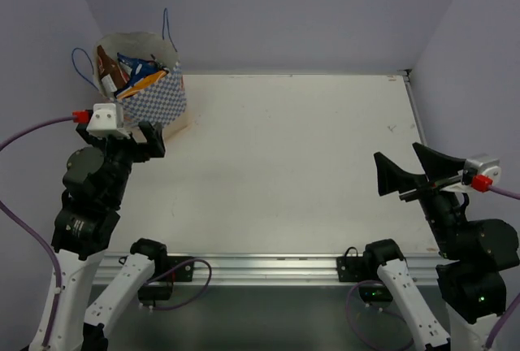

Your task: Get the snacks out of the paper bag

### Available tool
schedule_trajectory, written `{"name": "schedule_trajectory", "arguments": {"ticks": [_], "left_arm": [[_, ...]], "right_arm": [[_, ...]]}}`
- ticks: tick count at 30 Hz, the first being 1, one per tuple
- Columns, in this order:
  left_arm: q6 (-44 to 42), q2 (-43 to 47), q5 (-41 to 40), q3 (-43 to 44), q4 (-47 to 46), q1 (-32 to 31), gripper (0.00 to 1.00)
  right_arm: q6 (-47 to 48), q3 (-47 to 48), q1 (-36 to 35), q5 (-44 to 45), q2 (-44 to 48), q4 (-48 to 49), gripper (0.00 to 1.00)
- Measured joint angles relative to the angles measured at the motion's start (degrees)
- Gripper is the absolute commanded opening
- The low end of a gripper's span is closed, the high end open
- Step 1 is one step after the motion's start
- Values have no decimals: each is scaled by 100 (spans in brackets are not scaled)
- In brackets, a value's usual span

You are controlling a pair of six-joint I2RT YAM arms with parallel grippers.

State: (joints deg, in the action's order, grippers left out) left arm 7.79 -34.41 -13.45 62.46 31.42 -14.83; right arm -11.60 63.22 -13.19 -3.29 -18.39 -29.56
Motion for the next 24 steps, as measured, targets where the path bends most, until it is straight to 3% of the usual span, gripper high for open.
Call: {"name": "schedule_trajectory", "arguments": {"ticks": [5,8,12,19,24], "left_arm": [[24,-387,24,20,13,0,100],[50,-1241,39,317,81,-2,100],[-17,-2734,166,1034,87,81,100],[70,-4935,793,2680,-210,852,99],[175,-6043,791,3635,-452,898,89]], "right_arm": [[-177,-212,0,-306,-24,-15,99],[-352,-358,-4,-726,-166,-46,99],[-688,-640,-4,-1075,-525,-61,99],[-927,-1252,-4,-1805,-885,-55,99],[-977,-1364,-4,-2120,-960,-42,99]]}}
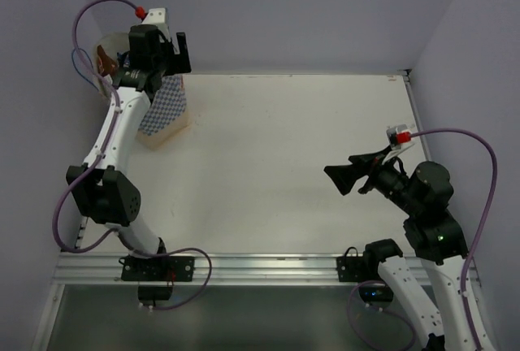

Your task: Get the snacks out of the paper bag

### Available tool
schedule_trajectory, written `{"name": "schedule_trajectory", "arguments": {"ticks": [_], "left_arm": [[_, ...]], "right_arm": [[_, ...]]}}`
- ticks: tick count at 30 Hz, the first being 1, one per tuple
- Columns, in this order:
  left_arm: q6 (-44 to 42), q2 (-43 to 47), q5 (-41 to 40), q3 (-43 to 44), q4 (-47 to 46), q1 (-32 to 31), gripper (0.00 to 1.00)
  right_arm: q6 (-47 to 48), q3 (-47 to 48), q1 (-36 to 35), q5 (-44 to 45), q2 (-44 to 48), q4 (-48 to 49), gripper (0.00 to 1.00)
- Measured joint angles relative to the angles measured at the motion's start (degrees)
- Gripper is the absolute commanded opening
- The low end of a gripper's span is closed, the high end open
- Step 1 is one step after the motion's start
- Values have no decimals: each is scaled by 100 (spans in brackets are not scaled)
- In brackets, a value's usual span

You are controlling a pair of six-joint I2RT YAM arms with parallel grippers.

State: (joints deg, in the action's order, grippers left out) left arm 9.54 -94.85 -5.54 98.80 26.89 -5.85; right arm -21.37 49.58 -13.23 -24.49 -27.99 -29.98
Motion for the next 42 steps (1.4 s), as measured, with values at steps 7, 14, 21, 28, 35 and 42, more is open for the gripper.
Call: {"name": "schedule_trajectory", "arguments": {"ticks": [7,14,21,28,35,42], "left_arm": [[201,-1130,-15,944,-79,0,74],[352,-1860,-136,1429,-101,-20,40],[179,-2105,-378,1464,-13,-188,0],[-192,-1475,-507,857,437,-890,0],[-227,354,-258,-1014,715,-2288,2],[-164,1528,133,-1860,1014,-3303,69]], "right_arm": [[-31,-297,0,-79,37,11,99],[-48,-396,0,-74,92,11,99],[-46,-398,0,-55,225,0,99],[-48,-402,0,-57,341,2,99],[-48,-407,0,-48,389,2,99],[-48,-417,0,-35,415,4,99]]}}
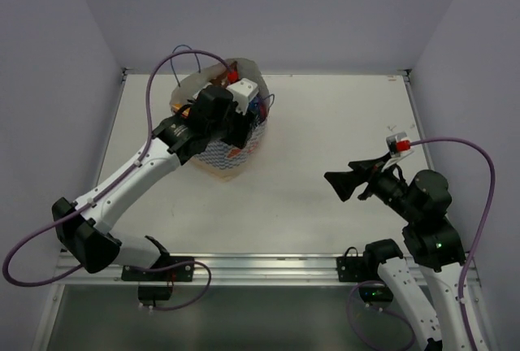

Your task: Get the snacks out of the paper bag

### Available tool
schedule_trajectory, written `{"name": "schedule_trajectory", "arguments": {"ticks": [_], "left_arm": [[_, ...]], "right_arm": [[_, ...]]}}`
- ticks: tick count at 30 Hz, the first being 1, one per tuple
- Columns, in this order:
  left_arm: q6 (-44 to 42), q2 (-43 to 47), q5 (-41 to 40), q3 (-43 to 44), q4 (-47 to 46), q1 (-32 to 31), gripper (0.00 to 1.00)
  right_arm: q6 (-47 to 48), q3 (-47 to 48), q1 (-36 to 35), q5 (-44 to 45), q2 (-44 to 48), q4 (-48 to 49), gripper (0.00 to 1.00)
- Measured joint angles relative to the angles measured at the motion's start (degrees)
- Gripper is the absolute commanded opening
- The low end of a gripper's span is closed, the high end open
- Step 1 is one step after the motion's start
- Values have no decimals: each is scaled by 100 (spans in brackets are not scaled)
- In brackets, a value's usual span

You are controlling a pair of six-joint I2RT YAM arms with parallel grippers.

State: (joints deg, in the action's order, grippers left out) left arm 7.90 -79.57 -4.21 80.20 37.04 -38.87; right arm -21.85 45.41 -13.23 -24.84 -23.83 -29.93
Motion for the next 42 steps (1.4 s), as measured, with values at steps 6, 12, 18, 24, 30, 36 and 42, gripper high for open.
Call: {"name": "schedule_trajectory", "arguments": {"ticks": [6,12,18,24,30,36,42], "left_arm": [[61,363,-417,232,334,24,78],[-264,844,-883,420,216,719,70],[-660,640,-581,424,-243,2396,69],[-837,-282,385,424,-579,2892,63],[-909,-914,879,555,-826,3252,53],[-909,-1285,1331,831,-1047,3311,44],[-957,-1421,1683,868,-1137,3311,24]], "right_arm": [[2,0,0,-2,-28,0,99],[2,0,0,-28,-31,0,99],[31,13,0,-103,-109,0,99],[50,85,0,-240,-205,2,99],[48,98,0,-404,-219,11,99],[37,98,0,-575,-330,85,99],[46,98,0,-654,-551,85,99]]}}
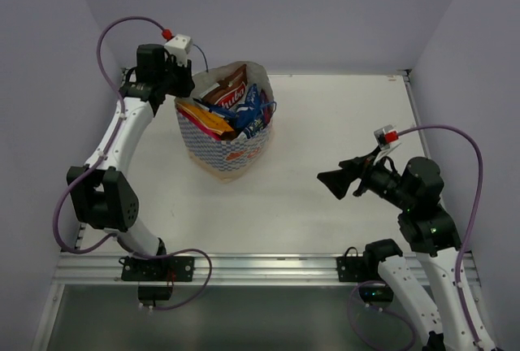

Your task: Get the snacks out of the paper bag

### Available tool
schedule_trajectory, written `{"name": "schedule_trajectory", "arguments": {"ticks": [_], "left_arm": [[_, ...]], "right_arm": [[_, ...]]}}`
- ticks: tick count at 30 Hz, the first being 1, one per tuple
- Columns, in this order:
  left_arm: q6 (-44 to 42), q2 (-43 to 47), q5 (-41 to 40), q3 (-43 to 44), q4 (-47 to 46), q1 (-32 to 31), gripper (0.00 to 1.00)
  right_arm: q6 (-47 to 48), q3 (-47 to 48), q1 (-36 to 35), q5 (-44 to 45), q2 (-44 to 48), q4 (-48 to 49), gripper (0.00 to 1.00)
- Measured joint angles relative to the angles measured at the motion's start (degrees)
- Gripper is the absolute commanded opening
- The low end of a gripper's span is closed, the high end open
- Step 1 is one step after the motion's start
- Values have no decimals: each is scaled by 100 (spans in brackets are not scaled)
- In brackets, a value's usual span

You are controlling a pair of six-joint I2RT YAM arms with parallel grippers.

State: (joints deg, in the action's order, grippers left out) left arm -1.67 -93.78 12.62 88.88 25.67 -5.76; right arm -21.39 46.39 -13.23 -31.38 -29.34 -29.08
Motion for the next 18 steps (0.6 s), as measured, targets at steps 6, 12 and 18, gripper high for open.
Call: {"name": "schedule_trajectory", "arguments": {"ticks": [6,12,18], "left_arm": [[-175,-87,332,0,-39,2,0],[-507,57,463,0,-13,-2,0],[-951,575,170,-9,188,-190,0]], "right_arm": [[-4,0,-2,-162,-111,70,99],[2,249,-188,-251,-678,170,99],[76,1054,-820,122,-1478,343,99]]}}
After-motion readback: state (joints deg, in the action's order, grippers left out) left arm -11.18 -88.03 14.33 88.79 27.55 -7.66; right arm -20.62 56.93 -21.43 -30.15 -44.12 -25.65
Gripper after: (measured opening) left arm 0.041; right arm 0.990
